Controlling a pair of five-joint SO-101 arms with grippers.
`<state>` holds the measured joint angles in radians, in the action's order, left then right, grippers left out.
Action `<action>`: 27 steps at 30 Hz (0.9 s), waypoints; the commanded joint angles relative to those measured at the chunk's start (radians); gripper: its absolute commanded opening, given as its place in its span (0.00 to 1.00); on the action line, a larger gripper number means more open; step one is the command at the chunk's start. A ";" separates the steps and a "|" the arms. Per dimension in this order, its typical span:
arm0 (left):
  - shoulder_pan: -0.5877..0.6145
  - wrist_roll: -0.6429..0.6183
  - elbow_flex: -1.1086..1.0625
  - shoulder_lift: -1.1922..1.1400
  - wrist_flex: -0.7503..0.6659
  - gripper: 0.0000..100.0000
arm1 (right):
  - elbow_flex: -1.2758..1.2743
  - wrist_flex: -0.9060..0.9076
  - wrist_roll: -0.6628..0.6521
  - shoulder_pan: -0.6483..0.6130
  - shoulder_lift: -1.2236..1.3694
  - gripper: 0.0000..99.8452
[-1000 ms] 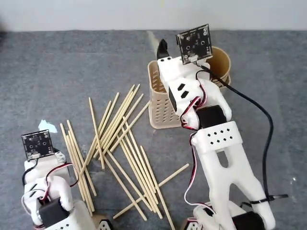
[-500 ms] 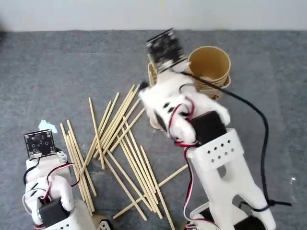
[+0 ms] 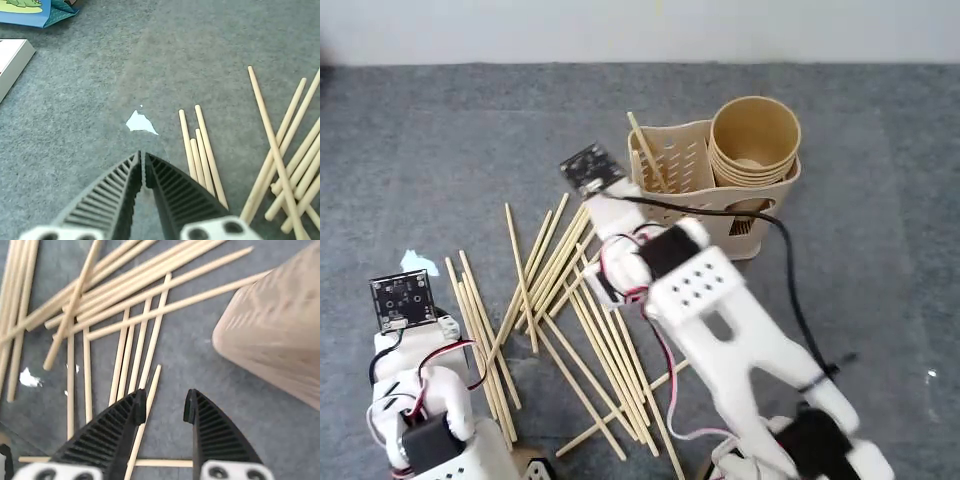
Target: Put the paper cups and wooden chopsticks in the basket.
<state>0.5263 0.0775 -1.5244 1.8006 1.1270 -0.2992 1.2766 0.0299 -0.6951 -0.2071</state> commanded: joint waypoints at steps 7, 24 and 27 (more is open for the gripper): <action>-0.005 0.009 0.005 0.020 -0.020 0.01 | 0.008 -0.108 0.061 -0.025 0.252 0.15; -0.003 0.009 0.005 0.020 -0.020 0.01 | 0.008 -0.185 0.058 -0.056 0.479 0.14; -0.003 0.009 0.005 0.020 -0.020 0.01 | 0.003 -0.179 0.057 -0.056 0.504 0.14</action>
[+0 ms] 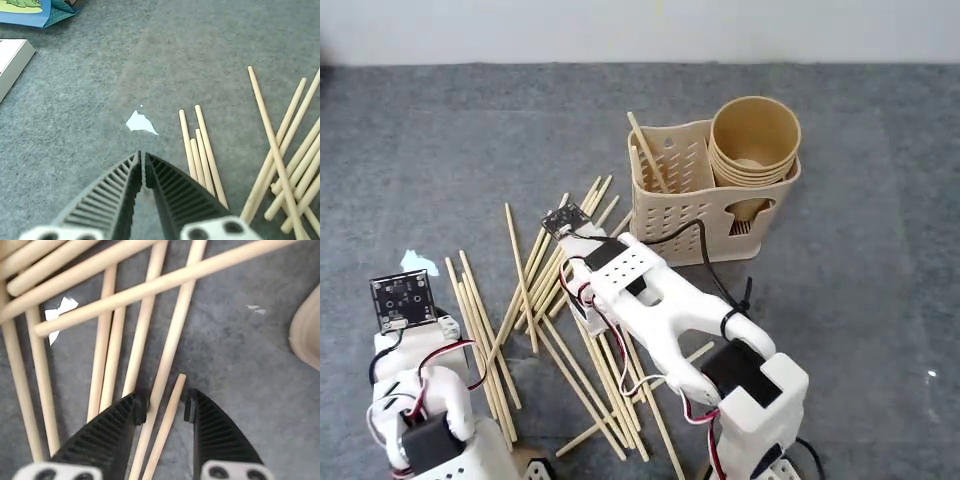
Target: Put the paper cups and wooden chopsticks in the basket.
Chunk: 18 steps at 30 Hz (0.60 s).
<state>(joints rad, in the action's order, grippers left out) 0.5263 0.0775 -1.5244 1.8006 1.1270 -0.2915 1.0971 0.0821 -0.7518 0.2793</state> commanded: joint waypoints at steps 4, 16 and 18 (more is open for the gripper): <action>-0.003 0.009 0.005 0.020 -0.020 0.01 | -0.008 0.008 0.005 -0.001 0.030 0.08; -0.003 0.009 0.005 0.020 -0.020 0.01 | -0.003 0.071 -0.046 0.001 -0.033 0.01; -0.003 0.009 -0.001 0.020 -0.020 0.01 | -0.003 0.107 -0.046 0.001 -0.090 0.01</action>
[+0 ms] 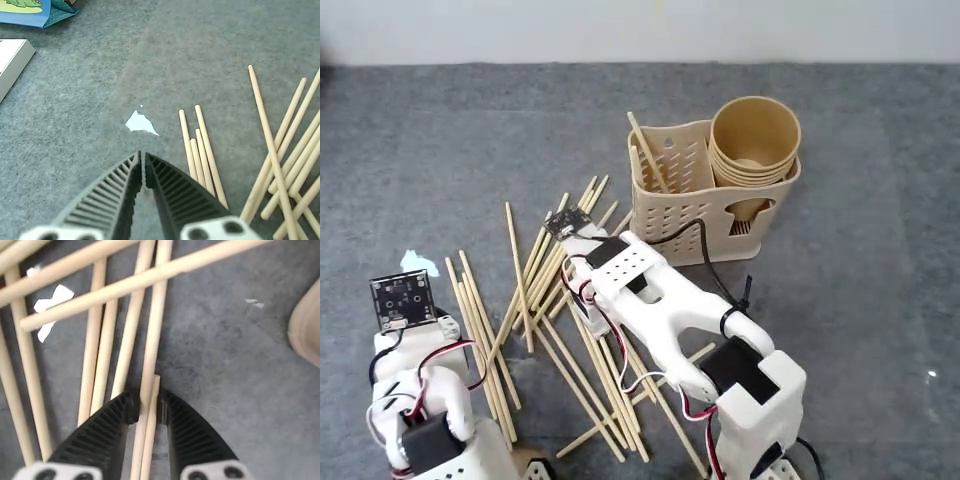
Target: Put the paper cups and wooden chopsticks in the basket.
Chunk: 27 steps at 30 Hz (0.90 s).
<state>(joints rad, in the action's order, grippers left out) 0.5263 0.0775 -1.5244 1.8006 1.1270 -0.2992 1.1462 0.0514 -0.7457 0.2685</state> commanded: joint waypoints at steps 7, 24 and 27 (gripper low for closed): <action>-0.006 0.009 -0.001 0.020 -0.020 0.01 | 0.005 0.166 -0.034 -0.005 -0.295 0.01; -0.006 0.009 -0.001 0.020 -0.020 0.01 | 0.048 0.237 -0.089 0.059 -0.562 0.01; -0.006 0.009 -0.002 0.020 -0.020 0.01 | 0.135 0.237 -0.089 0.059 -0.585 0.01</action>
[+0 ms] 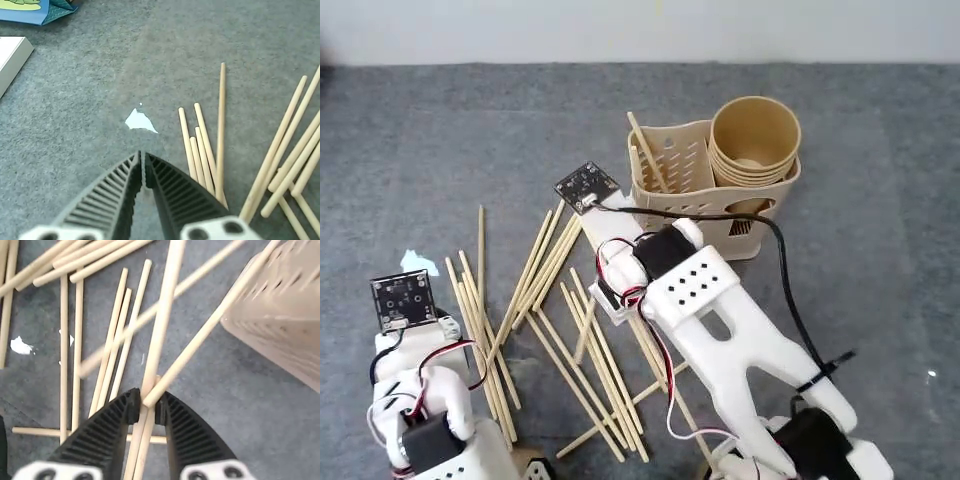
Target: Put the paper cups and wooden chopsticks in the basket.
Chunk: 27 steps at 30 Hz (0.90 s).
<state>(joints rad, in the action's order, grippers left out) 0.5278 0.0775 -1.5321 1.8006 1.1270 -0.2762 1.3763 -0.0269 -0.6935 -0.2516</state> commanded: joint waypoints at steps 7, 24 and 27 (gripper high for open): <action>-0.008 0.009 0.002 0.020 -0.032 0.01 | 0.362 0.007 -0.011 0.007 -0.101 0.01; -0.008 0.009 0.002 0.020 -0.032 0.01 | 0.865 -0.177 -0.095 0.110 -0.120 0.01; -0.008 0.009 0.002 0.020 -0.032 0.01 | 0.865 -0.282 -0.095 0.171 -0.120 0.01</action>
<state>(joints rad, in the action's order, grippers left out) 0.5278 0.0775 -1.5321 1.8006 1.1178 0.5386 1.1922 -0.1112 -0.5800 -0.3360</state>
